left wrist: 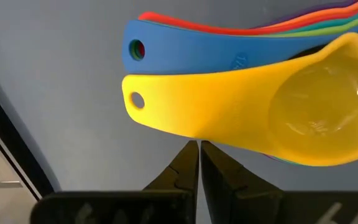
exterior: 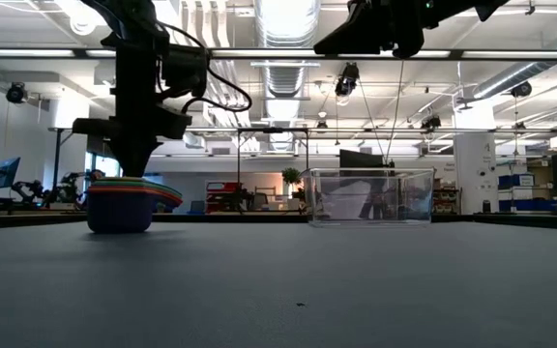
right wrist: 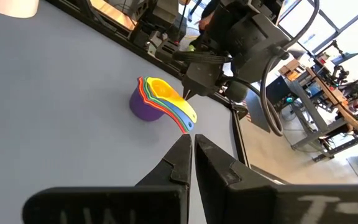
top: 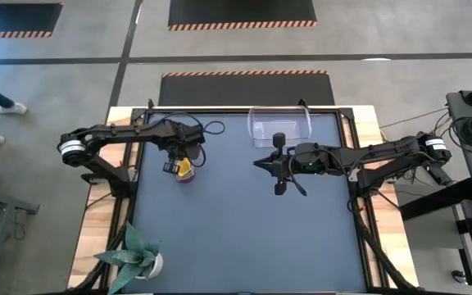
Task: Nest measuring cups in basket
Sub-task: Stack the yellow measuring cup on top of the blue measuring cup
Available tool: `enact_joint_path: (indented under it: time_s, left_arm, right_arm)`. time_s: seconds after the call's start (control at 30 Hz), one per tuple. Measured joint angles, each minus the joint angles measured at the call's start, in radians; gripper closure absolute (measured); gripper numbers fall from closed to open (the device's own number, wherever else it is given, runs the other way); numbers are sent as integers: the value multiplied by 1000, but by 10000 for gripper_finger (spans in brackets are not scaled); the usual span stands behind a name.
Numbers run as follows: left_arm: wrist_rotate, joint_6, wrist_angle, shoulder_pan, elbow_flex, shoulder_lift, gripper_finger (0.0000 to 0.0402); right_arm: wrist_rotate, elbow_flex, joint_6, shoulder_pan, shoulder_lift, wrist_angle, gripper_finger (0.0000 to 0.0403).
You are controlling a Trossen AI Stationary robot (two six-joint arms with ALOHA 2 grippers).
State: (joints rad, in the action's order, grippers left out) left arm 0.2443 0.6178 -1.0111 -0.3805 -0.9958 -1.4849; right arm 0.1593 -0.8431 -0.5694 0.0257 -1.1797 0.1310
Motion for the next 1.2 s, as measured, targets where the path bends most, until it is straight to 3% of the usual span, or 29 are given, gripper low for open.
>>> enact_joint_path:
  time_s: [1.2]
  left_arm:
    - [-1, 0, 16, 35, 0, 0, 402]
  right_arm:
    - [0, 0, -3, 0, 0, 0, 394]
